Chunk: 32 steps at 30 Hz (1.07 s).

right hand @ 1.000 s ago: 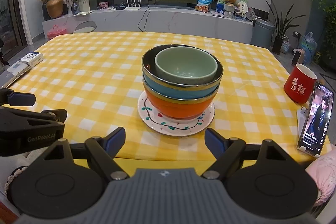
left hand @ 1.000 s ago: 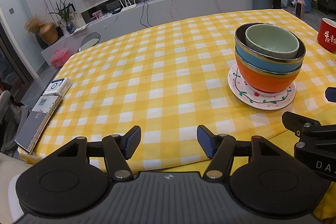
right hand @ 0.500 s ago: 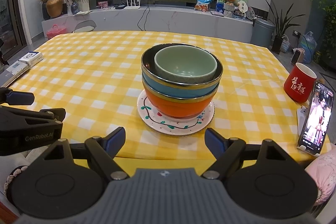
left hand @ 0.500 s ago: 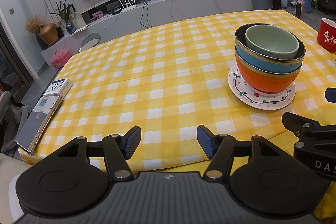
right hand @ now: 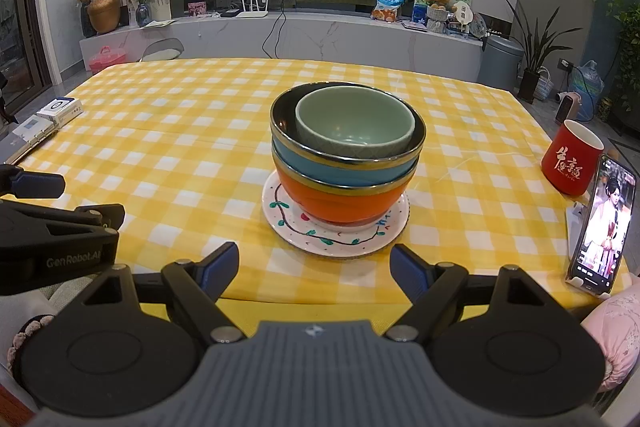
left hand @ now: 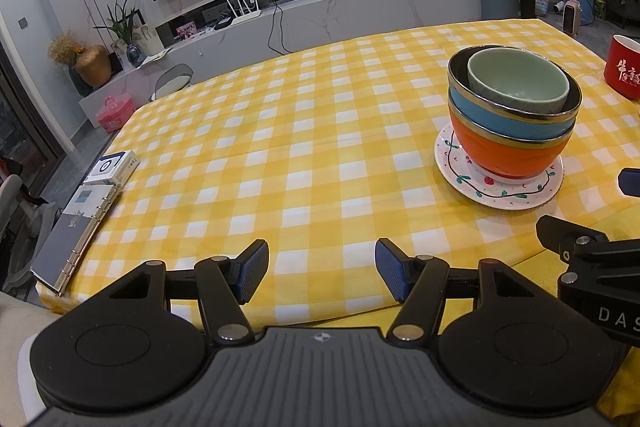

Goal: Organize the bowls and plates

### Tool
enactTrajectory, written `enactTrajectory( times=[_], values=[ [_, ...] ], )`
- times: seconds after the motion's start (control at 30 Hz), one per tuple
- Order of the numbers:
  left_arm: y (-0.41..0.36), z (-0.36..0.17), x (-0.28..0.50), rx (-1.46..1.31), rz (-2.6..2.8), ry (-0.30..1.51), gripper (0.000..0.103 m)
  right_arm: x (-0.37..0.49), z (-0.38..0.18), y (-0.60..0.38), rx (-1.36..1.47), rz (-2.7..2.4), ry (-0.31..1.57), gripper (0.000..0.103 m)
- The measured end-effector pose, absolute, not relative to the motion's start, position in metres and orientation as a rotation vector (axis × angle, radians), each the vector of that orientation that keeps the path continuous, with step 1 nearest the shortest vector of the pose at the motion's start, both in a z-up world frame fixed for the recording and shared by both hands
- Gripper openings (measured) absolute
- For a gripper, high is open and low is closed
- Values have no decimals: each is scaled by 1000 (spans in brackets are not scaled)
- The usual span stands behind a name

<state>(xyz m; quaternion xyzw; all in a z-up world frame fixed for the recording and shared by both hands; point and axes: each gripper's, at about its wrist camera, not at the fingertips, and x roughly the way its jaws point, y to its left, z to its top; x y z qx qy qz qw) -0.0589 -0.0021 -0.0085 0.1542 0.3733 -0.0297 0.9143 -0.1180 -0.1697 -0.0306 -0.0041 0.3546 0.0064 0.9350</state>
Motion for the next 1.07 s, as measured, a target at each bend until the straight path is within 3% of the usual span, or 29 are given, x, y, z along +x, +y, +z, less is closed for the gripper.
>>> enactTrajectory(
  times=[1.07],
  values=[
    [-2,0,-60,309,-60,758,72,-118,-31,-169,-7,21,722,81]
  ],
)
